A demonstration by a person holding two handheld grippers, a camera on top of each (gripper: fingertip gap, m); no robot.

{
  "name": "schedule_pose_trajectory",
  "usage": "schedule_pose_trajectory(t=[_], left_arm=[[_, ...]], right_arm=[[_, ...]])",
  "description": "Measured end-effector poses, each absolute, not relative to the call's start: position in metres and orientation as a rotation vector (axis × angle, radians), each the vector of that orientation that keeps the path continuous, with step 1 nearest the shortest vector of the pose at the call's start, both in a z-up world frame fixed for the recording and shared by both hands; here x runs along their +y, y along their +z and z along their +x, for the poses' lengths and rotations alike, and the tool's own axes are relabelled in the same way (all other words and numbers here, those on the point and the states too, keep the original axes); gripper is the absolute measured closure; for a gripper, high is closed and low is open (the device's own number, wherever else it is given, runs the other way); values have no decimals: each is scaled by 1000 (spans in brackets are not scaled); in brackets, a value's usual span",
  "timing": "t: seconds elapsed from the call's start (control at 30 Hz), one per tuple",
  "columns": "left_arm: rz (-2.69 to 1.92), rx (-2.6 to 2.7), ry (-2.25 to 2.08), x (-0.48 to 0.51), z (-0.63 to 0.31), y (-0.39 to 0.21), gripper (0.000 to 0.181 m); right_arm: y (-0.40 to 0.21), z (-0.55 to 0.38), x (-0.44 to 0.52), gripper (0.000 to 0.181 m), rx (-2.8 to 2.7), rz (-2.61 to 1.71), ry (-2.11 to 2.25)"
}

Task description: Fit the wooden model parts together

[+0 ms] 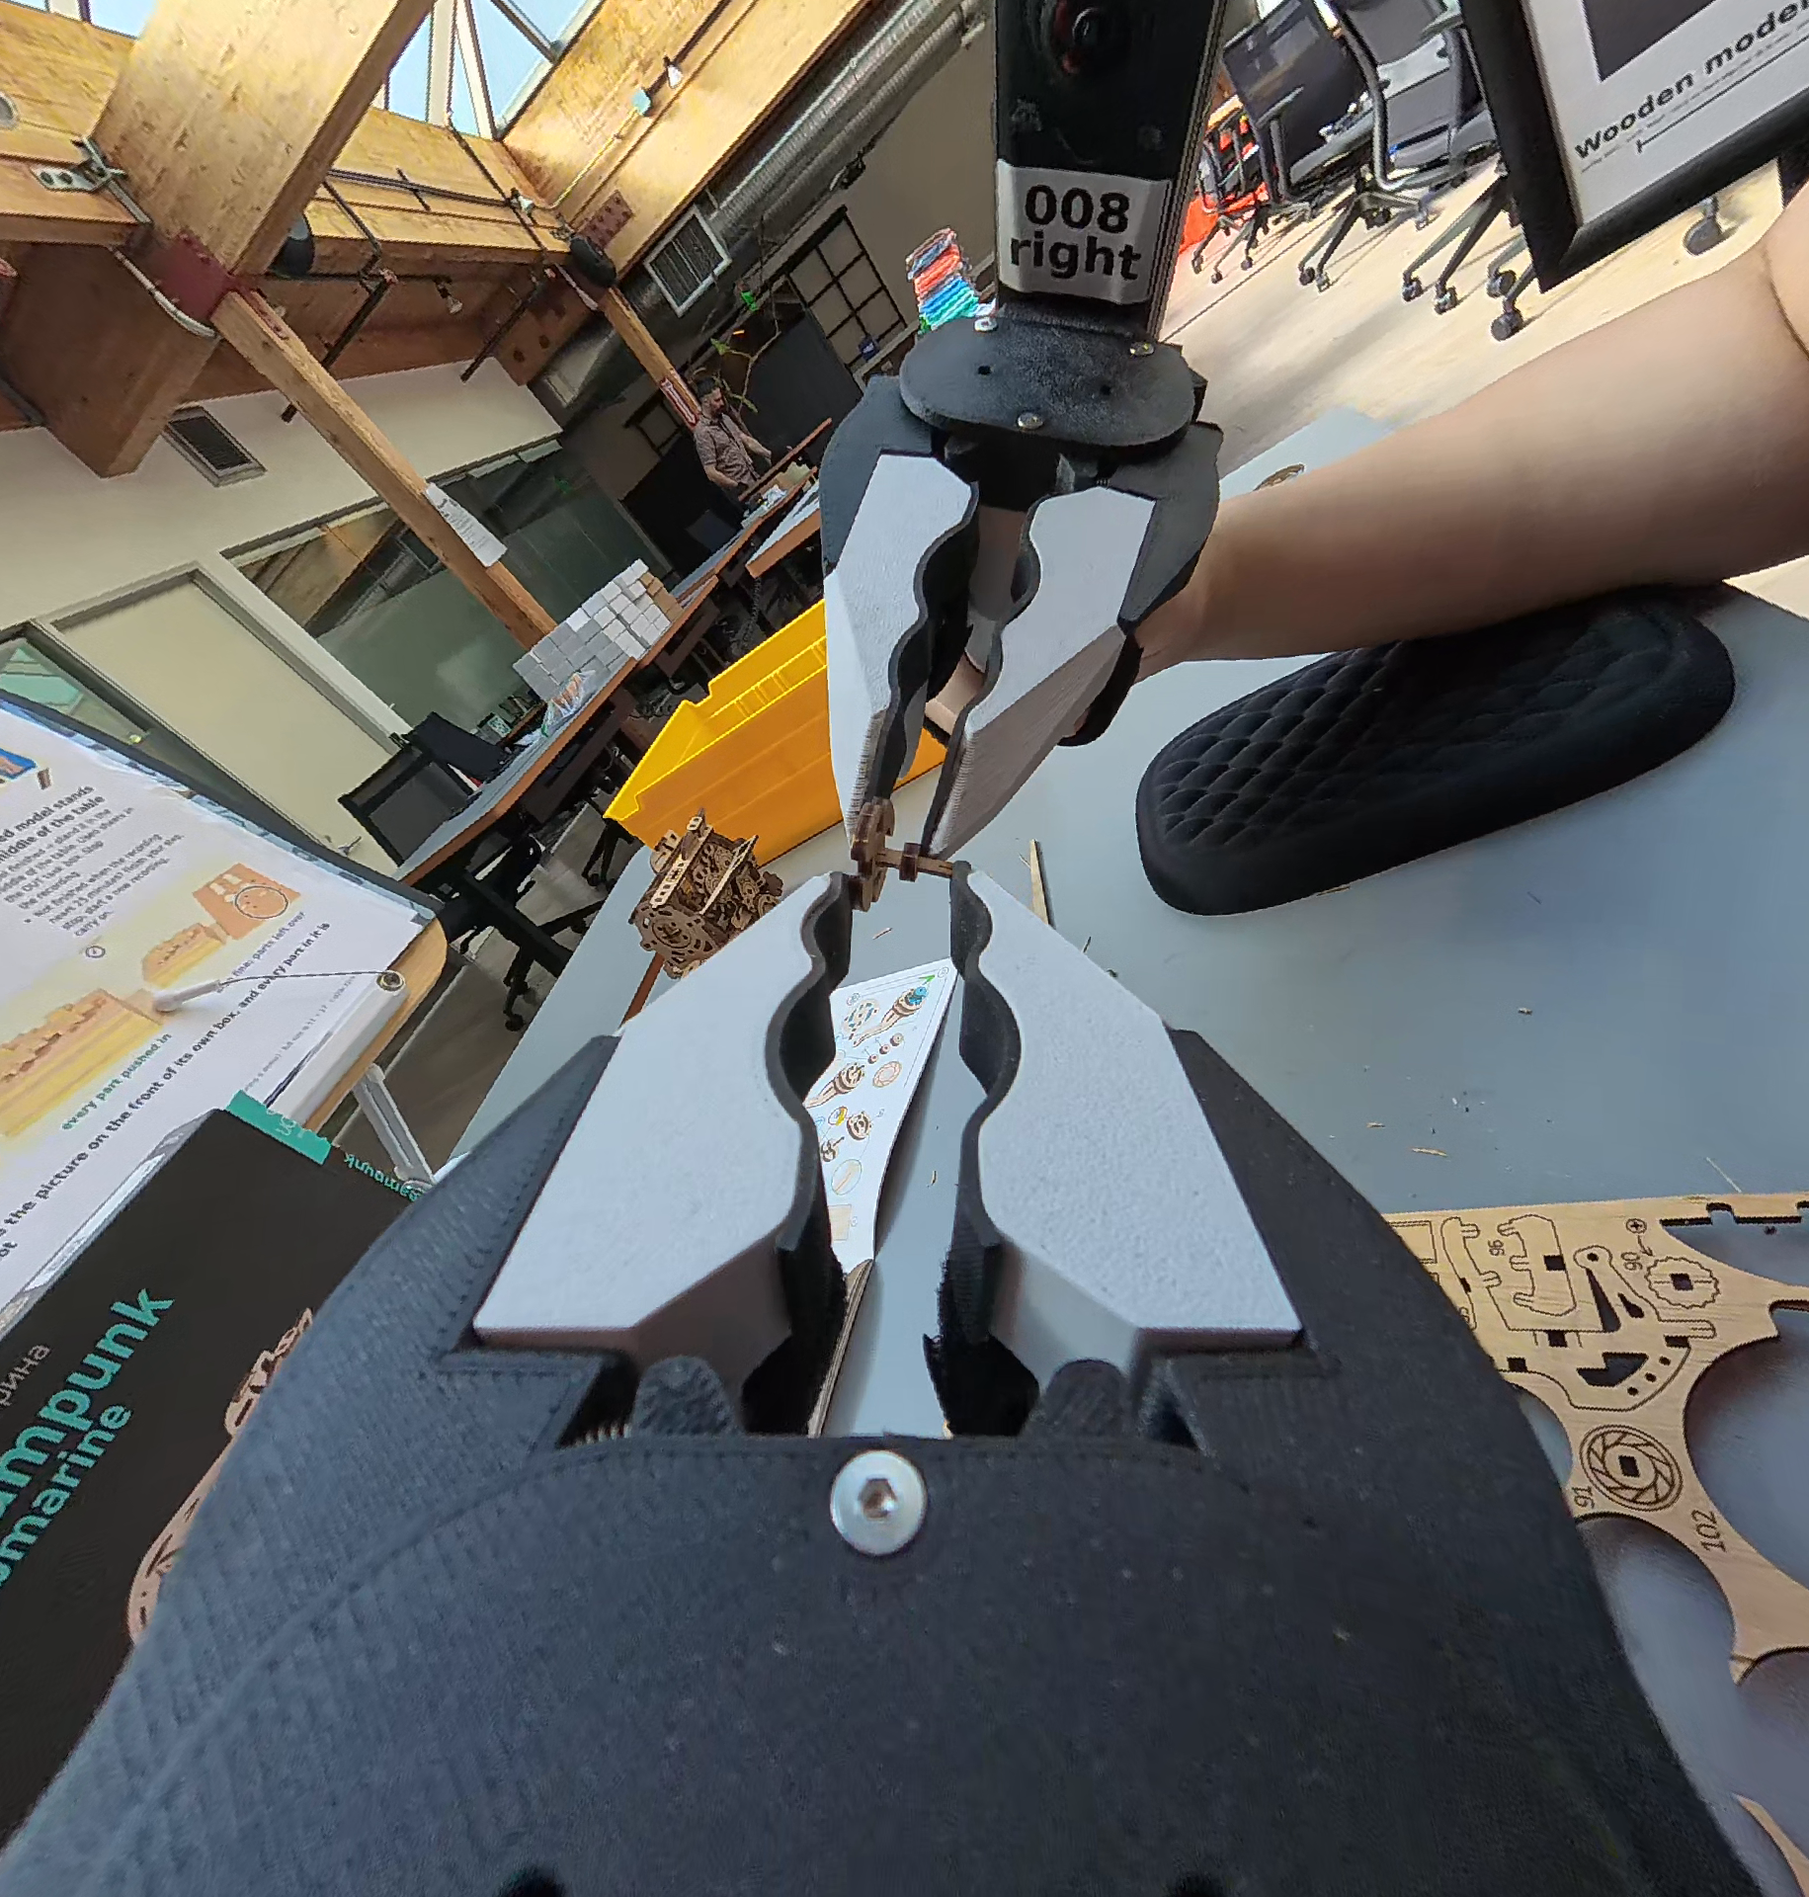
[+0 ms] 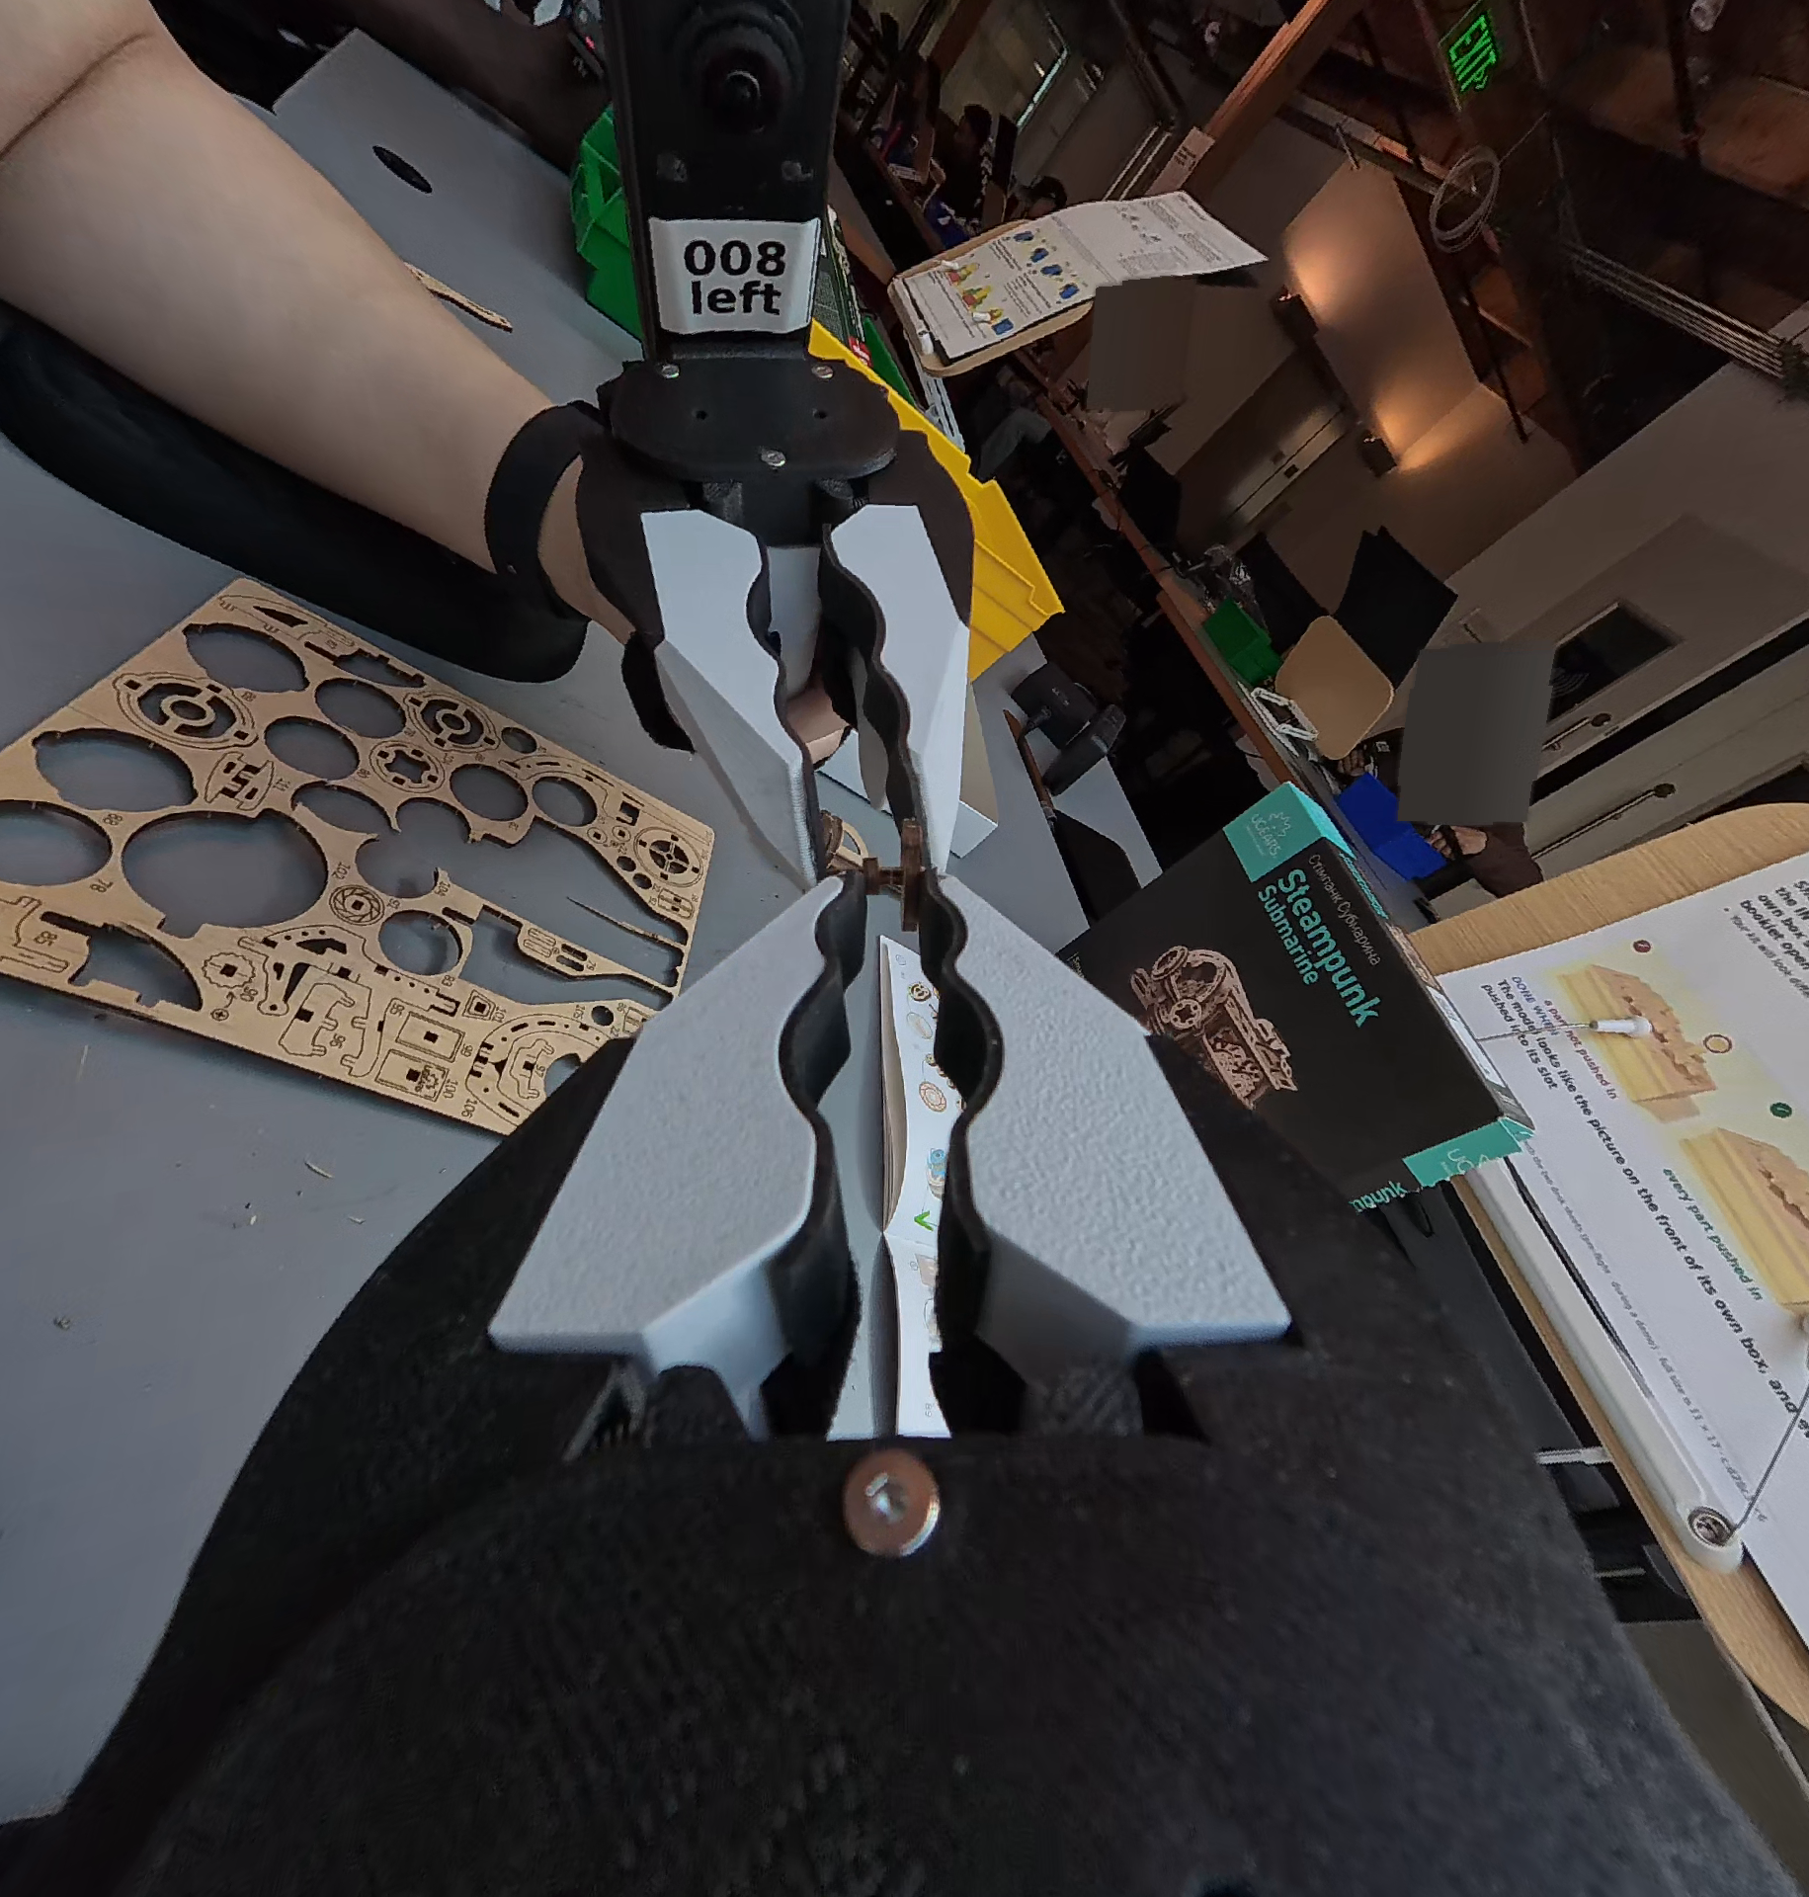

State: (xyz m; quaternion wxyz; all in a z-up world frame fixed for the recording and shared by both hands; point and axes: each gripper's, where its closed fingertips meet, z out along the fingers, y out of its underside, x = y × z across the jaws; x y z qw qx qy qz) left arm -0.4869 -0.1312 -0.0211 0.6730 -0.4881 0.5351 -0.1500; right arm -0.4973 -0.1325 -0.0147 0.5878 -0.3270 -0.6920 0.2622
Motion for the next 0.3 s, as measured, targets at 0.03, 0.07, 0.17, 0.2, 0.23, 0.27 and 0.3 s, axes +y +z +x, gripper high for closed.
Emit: schedule_pose_trajectory(t=[0.03,0.07,0.17,0.2,0.23,0.27,0.3], left_arm=[[-1101,1206,-335,-131,-487,-21,164],[-1103,1208,-333,-131,-487,-22,164],[-1105,1208,-328,-130,-487,-22,164],[-1107,1208,-330,-130,-487,-22,164],[-1111,1205,-342,-130,-487,-22,164],[-1106,1192,-350,-131,-487,-20,164],[-1082,1177,-339,-132,-487,-16,164]], right_arm=[[-15,-497,-132,172,-1611,-765,611],[-15,-497,-132,172,-1615,-769,612],[-15,-497,-132,172,-1613,-774,617],[-15,-497,-131,172,-1613,-780,629],[-15,-497,-131,172,-1610,-790,654],[-12,-497,-132,172,-1590,-787,675],[-9,-497,-132,172,-1571,-773,689]])
